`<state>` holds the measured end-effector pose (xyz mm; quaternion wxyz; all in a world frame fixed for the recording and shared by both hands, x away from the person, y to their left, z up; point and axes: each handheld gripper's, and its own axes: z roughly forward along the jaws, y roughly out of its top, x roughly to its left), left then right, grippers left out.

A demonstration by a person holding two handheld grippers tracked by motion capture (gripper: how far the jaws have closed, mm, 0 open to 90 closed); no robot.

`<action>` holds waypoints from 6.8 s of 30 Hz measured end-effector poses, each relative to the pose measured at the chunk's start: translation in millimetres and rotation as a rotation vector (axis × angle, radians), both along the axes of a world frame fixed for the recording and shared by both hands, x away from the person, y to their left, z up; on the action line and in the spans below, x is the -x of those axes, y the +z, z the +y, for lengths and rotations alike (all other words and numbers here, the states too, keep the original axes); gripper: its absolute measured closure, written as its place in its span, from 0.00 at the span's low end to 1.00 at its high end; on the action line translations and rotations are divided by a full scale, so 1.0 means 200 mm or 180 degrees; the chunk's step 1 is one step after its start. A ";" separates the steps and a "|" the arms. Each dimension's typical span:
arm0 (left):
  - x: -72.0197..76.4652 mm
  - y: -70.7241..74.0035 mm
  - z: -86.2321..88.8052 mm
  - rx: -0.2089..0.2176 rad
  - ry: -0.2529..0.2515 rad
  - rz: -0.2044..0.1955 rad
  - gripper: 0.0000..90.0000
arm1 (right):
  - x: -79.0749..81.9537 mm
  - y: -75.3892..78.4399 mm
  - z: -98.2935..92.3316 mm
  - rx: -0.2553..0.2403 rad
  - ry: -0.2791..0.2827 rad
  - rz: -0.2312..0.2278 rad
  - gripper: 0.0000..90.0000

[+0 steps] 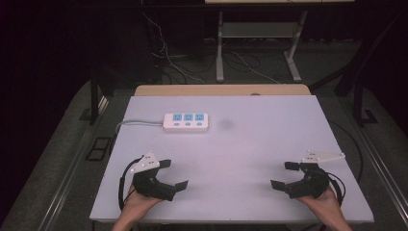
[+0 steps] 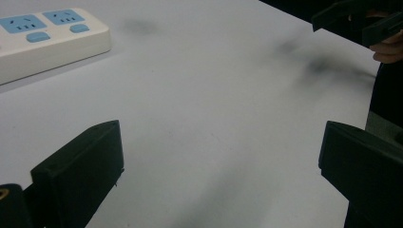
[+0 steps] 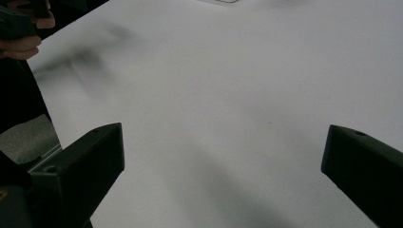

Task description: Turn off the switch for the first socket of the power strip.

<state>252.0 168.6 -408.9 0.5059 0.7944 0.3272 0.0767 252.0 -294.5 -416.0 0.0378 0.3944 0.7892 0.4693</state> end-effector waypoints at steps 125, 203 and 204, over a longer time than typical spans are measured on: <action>-0.94 0.41 0.04 -0.0930 -0.0122 0.0344 0.16 | 0.01 -0.01 0.01 0.0064 0.0111 -0.0007 0.00; -1.17 0.00 0.03 -0.1082 0.0295 0.0862 1.00 | 0.01 -0.02 -0.04 0.0151 -0.0062 -0.0036 0.00; -1.17 0.00 0.02 -0.1106 0.0288 0.0838 1.00 | 0.01 -0.02 -0.04 0.0154 -0.0057 -0.0041 0.00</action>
